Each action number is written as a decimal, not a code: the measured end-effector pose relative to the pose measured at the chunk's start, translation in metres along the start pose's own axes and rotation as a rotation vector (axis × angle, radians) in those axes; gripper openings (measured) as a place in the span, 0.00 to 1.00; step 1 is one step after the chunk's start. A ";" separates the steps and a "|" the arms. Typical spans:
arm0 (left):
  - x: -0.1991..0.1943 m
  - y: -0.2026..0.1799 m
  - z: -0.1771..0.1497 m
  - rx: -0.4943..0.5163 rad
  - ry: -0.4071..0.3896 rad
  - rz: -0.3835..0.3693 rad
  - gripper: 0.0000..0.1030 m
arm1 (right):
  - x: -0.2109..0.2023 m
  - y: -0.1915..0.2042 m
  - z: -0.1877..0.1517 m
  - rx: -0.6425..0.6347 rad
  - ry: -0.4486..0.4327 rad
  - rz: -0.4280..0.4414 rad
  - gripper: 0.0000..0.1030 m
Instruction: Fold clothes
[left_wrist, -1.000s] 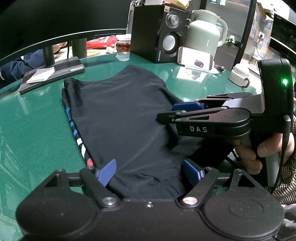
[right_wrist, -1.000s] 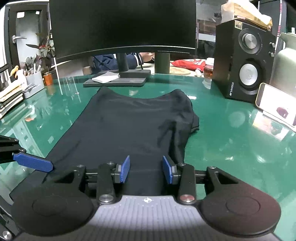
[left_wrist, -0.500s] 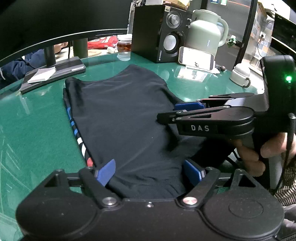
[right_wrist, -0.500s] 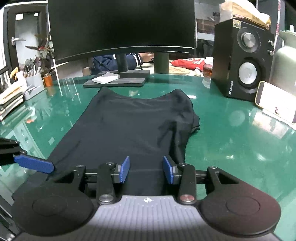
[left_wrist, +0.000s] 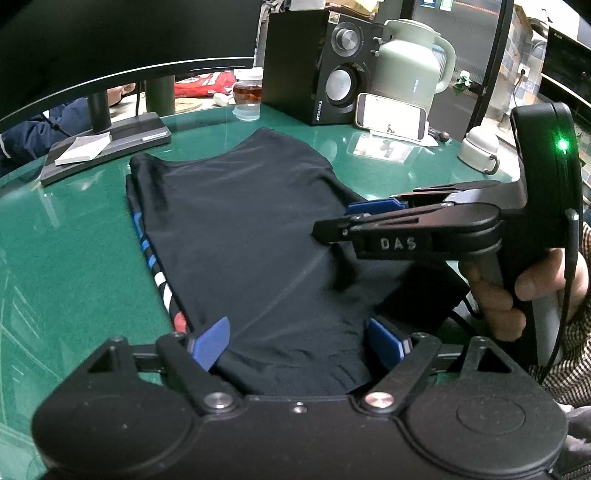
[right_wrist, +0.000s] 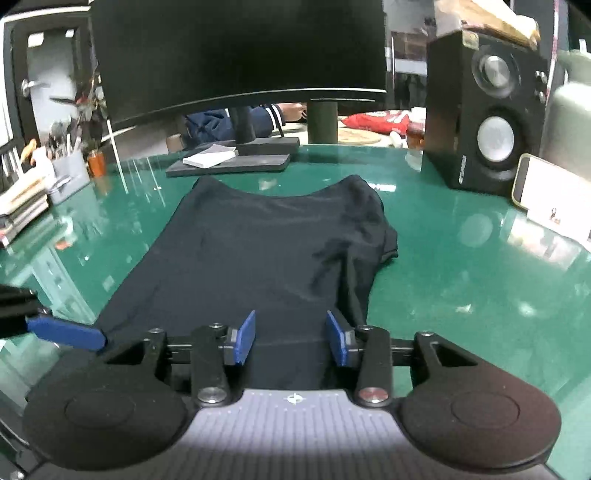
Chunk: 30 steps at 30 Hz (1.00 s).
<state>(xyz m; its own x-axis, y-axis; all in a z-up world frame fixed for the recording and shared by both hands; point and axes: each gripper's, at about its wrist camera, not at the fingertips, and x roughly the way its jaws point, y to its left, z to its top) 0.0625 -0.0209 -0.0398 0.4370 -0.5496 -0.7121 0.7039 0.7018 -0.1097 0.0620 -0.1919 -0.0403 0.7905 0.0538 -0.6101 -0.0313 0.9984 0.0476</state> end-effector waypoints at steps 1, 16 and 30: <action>0.000 0.000 0.000 0.000 0.000 0.000 0.80 | 0.000 0.003 -0.001 -0.014 -0.003 -0.007 0.42; 0.002 0.003 -0.001 -0.016 0.007 0.007 0.86 | 0.000 0.003 -0.002 -0.019 -0.006 0.003 0.46; -0.006 -0.006 0.005 0.007 -0.032 -0.028 0.85 | 0.000 0.006 -0.004 -0.028 -0.009 0.009 0.52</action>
<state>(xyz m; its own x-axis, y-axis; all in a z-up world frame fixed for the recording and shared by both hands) 0.0588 -0.0239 -0.0316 0.4352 -0.5832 -0.6860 0.7200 0.6828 -0.1238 0.0600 -0.1858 -0.0431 0.7954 0.0628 -0.6028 -0.0554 0.9980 0.0308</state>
